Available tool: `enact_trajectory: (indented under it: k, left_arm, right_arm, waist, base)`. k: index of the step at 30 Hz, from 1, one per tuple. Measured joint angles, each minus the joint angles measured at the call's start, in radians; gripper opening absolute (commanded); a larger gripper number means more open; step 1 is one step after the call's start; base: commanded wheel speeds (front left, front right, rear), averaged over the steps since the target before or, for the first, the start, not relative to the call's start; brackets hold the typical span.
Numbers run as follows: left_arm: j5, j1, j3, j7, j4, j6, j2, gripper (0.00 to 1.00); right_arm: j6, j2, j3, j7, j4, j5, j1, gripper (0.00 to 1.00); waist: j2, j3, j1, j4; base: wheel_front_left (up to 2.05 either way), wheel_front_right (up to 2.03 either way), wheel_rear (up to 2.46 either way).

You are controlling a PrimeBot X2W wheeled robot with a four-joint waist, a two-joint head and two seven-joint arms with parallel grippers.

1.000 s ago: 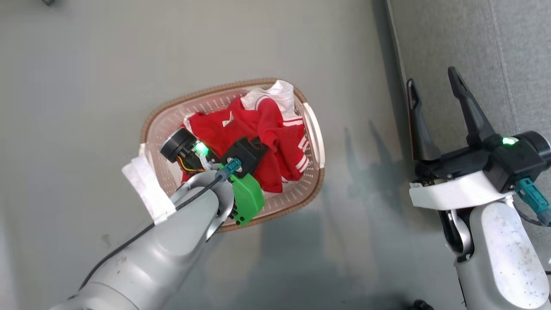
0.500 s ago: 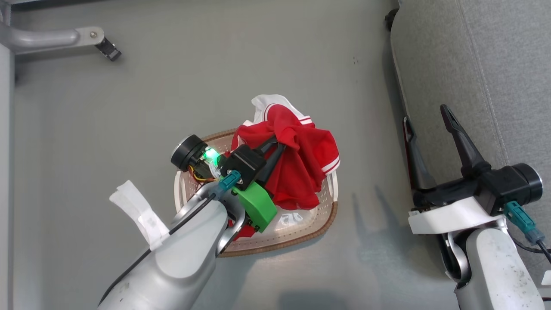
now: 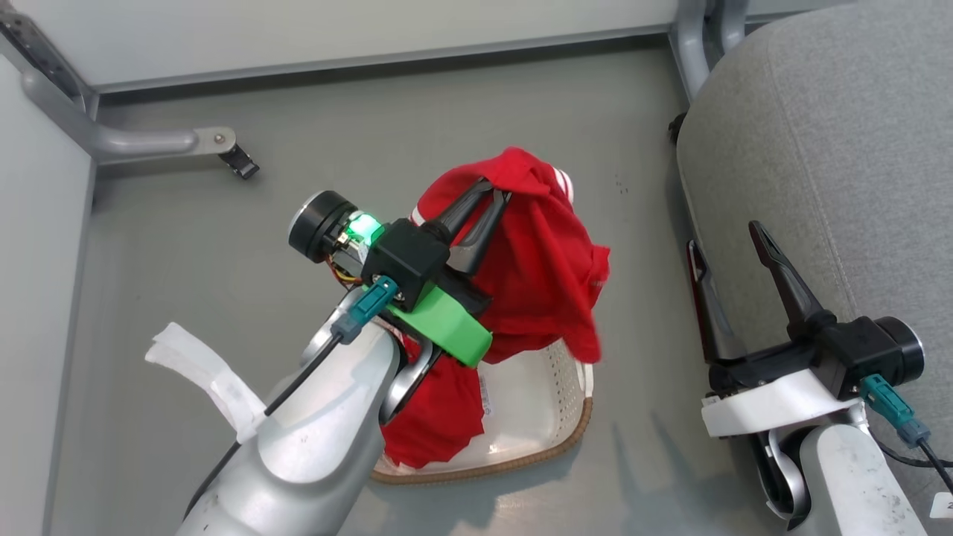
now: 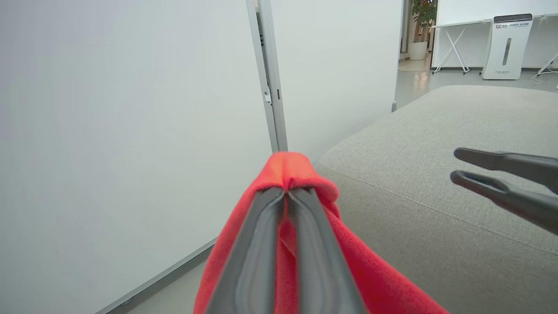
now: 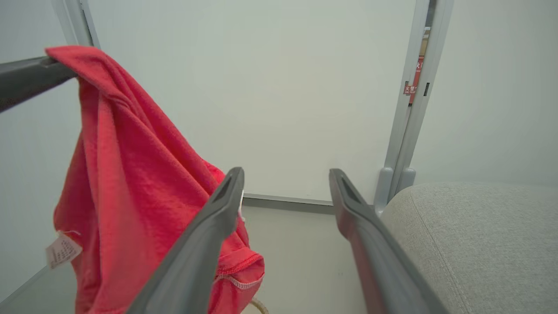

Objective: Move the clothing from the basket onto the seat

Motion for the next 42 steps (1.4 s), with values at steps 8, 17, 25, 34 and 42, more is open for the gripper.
enact_trajectory:
  k: [8, 17, 25, 34, 42]
  left_arm:
    - [0.002, -0.022, 0.03, 0.0, -0.083, -0.001, -0.013, 0.0]
    - [0.004, -0.047, 0.053, 0.0, -0.114, -0.001, -0.02, 0.0]
    - [0.007, -0.047, 0.054, 0.0, -0.107, -0.001, -0.021, 0.0]
    - [0.011, -0.045, 0.059, 0.0, -0.09, -0.001, -0.022, 0.0]
    - [0.014, -0.047, 0.051, 0.0, -0.084, -0.001, -0.023, 0.0]
  right_arm:
    - [0.0, 0.0, 0.003, 0.0, -0.001, 0.012, 0.021, 1.0]
    - [0.0, 0.0, -0.005, 0.0, -0.002, 0.02, 0.052, 1.0]
    - [0.0, 0.0, 0.016, 0.0, -0.045, 0.021, 0.053, 1.0]
    - [0.0, 0.0, 0.135, 0.0, -0.129, 0.029, -0.013, 1.0]
    - [0.0, 0.0, 0.259, 0.0, -0.127, 0.04, -0.089, 1.0]
  waist:
    - [0.0, -0.055, 0.0, -0.001]
    - [0.0, -0.088, 0.0, -0.001]
    - [0.0, -0.092, 0.0, 0.003]
    - [0.0, -0.086, 0.0, 0.006]
    - [0.0, -0.073, 0.0, 0.012]
  base:
    - [0.0, 0.0, 0.0]
    - [0.0, 0.0, 0.0]
    - [0.0, 0.0, 0.0]
    - [0.0, 0.0, 0.0]
    - [0.0, 0.0, 0.0]
